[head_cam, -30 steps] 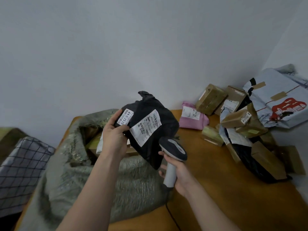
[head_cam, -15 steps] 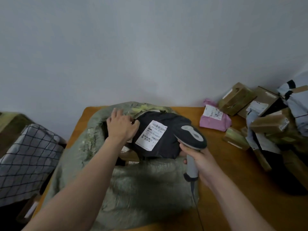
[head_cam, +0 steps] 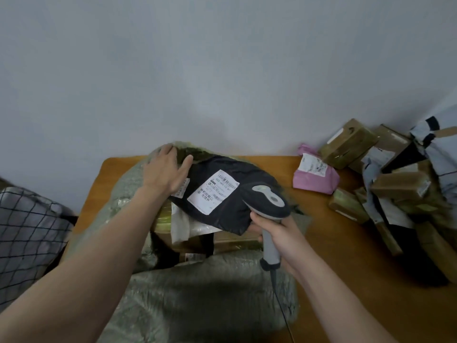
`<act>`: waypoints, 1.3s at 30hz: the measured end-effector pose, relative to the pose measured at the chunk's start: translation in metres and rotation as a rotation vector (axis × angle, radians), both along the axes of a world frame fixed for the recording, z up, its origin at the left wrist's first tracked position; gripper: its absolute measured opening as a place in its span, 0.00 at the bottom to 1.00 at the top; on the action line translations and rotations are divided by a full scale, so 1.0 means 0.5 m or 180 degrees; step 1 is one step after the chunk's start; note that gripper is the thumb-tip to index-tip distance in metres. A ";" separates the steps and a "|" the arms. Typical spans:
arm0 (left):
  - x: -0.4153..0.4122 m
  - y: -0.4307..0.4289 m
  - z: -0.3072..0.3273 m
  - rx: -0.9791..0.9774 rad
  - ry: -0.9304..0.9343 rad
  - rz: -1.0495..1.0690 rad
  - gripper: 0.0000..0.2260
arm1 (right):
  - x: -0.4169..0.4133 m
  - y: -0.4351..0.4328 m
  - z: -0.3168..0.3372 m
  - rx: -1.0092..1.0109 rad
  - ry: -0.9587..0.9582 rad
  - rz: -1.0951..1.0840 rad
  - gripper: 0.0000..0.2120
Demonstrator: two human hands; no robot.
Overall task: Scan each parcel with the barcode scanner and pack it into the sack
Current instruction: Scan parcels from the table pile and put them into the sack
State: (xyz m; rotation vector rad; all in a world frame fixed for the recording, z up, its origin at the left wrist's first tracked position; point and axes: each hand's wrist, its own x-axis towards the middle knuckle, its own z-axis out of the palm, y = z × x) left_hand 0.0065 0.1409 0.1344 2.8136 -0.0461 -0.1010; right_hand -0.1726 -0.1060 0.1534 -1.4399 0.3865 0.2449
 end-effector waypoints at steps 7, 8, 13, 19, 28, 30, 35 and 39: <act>-0.030 -0.001 0.069 -0.0674 -0.0730 -0.0345 0.29 | 0.054 0.077 -0.019 -0.0013 0.0167 0.0455 0.12; -0.030 0.001 0.072 -0.0726 -0.0753 -0.0368 0.30 | 0.057 0.087 -0.022 0.0000 0.0211 0.0558 0.13; -0.050 -0.004 0.097 -0.0721 -0.0761 -0.0676 0.30 | 0.072 0.115 -0.030 0.0132 0.0383 0.0789 0.12; -0.090 -0.028 0.070 -0.0653 -0.0388 -0.0743 0.27 | 0.074 0.114 -0.045 0.0333 0.0415 0.0853 0.12; -0.183 -0.116 -0.007 -0.0596 0.0525 -0.0016 0.16 | -0.062 0.000 -0.072 0.0832 0.0213 -0.0608 0.18; -0.194 -0.152 -0.011 -0.0629 0.0352 0.0121 0.10 | -0.092 -0.052 -0.073 0.0891 0.0163 -0.0826 0.17; -0.233 -0.274 -0.002 -0.0984 -0.0279 0.0000 0.07 | -0.144 -0.182 -0.064 0.0866 0.0079 -0.1320 0.14; -0.277 -0.421 0.012 -0.1162 -0.0135 -0.0372 0.12 | -0.186 -0.291 -0.050 0.0773 -0.0073 -0.1596 0.12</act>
